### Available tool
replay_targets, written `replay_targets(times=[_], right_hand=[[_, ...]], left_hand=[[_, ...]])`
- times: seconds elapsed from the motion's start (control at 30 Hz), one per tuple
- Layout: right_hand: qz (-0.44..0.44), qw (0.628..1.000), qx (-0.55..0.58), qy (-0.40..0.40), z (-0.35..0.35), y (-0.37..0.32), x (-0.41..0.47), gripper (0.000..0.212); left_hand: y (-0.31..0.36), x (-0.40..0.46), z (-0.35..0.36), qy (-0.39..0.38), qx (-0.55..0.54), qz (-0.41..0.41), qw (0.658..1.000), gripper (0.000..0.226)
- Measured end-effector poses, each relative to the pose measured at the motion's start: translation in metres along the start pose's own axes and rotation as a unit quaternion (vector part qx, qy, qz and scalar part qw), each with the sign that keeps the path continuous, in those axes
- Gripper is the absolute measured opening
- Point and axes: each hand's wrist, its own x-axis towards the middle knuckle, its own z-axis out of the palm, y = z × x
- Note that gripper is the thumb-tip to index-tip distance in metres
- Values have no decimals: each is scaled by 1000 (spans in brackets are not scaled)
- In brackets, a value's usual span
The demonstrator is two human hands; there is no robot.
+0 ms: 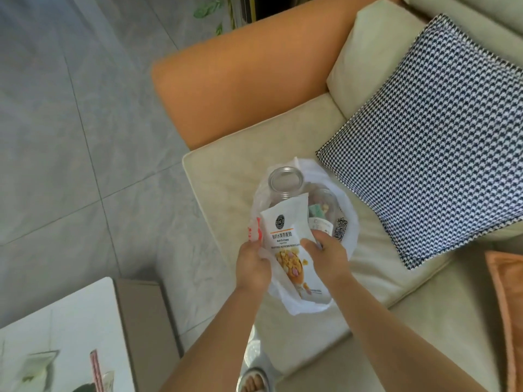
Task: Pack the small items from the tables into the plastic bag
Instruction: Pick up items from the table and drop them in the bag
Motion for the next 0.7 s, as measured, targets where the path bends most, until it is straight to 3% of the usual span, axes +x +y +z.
replay_targets(times=[0.3, 0.5, 0.6, 0.7], right_hand=[[0, 981, -194, 15, 34, -15, 16, 25], [-12, 946, -323, 6, 13, -10, 12, 31], [2, 946, -323, -10, 0, -10, 15, 30], [-1, 981, -189, -44, 6, -16, 19, 34]], left_hand=[[-1, -2, -10, 17, -63, -25, 998, 44], [-10, 7, -15, 13, -22, -47, 999, 58], [-3, 1, -11, -6, -20, -29, 999, 62], [4, 1, -9, -16, -30, 5, 999, 63]])
